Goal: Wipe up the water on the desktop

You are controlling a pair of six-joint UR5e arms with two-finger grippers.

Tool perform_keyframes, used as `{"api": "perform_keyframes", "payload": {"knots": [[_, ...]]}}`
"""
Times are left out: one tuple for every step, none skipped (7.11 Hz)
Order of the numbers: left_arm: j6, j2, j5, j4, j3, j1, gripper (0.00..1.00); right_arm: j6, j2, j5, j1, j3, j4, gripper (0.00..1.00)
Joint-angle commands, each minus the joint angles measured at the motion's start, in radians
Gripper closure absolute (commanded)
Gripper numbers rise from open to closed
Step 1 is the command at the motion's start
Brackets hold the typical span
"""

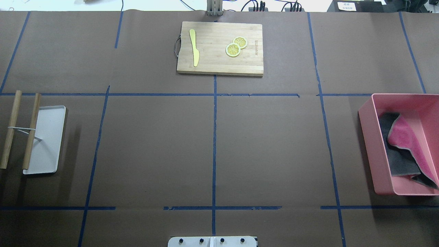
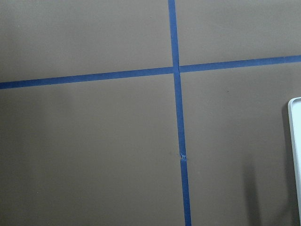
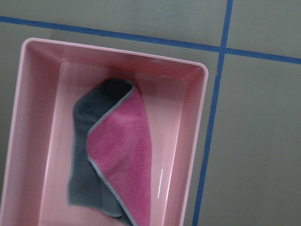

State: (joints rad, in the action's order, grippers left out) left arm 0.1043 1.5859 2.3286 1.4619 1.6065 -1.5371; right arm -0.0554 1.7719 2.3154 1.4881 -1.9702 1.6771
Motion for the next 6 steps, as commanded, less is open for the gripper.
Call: {"api": "perform_keyframes", "payload": {"knots": [[-0.001,0.002,0.0,0.0,0.0,0.0,0.0,-0.029,0.009,0.004,0.053,0.242,-0.332,0.0],[-0.002,0.002,0.0,0.0,-0.002,0.0,0.0,-0.026,-0.002,0.007,0.069,0.282,-0.37,0.0],[-0.002,0.002,0.0,0.0,-0.005,0.0,0.0,-0.03,-0.002,0.007,0.07,0.293,-0.367,0.0],[-0.002,0.002,0.0,0.0,-0.005,0.0,0.0,-0.029,0.004,0.007,0.07,0.284,-0.373,0.0],[-0.003,0.0,0.0,0.0,-0.007,0.0,0.0,-0.031,0.001,-0.004,0.072,0.284,-0.375,0.0],[-0.003,0.0,0.0,0.0,-0.005,0.0,0.0,-0.027,-0.02,0.01,0.105,0.287,-0.329,0.0]]}}
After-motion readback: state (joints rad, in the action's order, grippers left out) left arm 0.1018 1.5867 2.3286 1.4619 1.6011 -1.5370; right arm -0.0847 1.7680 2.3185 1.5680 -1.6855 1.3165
